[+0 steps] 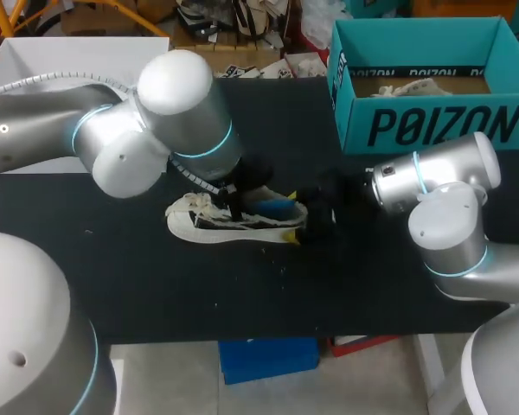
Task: Take the shoe out of the shoebox, open the shoe tongue, remove and reinsert the insole, then place the shoe into the shoebox
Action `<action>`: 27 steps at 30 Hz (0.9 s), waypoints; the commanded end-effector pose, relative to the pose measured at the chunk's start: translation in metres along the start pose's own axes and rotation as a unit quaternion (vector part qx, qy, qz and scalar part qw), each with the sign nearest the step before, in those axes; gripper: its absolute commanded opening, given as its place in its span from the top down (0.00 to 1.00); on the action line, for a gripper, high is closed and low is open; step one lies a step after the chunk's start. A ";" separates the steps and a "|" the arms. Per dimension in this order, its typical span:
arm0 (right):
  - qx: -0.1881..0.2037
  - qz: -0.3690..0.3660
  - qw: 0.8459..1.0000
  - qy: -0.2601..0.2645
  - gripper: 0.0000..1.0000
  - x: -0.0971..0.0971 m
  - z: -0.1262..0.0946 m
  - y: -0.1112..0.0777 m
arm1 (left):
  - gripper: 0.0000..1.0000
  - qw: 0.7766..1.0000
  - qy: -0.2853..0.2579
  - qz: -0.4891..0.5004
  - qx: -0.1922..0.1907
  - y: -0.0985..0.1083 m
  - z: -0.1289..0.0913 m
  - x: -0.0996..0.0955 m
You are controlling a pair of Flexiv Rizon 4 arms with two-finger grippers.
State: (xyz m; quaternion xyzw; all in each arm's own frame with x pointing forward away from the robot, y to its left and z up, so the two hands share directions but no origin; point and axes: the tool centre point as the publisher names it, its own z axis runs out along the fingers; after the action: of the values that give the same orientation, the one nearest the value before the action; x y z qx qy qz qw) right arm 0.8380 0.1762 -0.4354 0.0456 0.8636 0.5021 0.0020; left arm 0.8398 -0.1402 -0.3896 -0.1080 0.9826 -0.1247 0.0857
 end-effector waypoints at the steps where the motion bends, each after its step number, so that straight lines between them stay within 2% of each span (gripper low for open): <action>1: 0.000 0.000 1.000 0.000 1.00 0.003 0.000 -0.003 | 1.00 0.999 0.010 0.019 0.039 0.005 -0.010 0.006; 7: 0.000 0.000 1.000 0.000 1.00 0.003 0.000 -0.003 | 1.00 0.998 0.008 0.046 0.044 -0.011 -0.007 0.017; 13: 0.000 0.000 1.000 0.000 1.00 0.003 0.000 -0.003 | 1.00 0.998 -0.001 0.057 0.033 -0.028 -0.001 0.024; 23: 0.000 0.000 1.000 0.000 1.00 0.003 0.000 -0.003 | 1.00 0.997 -0.018 0.065 0.032 -0.046 0.005 0.025; 24: 0.000 0.000 1.000 0.000 1.00 0.003 0.000 -0.003 | 0.91 0.997 -0.019 0.065 0.031 -0.046 0.007 0.025; 25: 0.000 0.000 1.000 0.000 1.00 0.003 0.000 -0.003 | 0.76 0.997 -0.022 0.067 0.029 -0.045 0.008 0.026; 27: 0.000 0.000 1.000 0.000 1.00 0.003 0.000 -0.003 | 0.68 0.997 -0.028 0.071 0.026 -0.044 0.009 0.027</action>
State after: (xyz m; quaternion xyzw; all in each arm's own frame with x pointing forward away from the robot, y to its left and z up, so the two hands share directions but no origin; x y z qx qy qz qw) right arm 0.8375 0.1759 -0.4354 0.0455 0.8635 0.5023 0.0020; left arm 0.8267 -0.1856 -0.3869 -0.0374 0.9815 -0.1456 0.1185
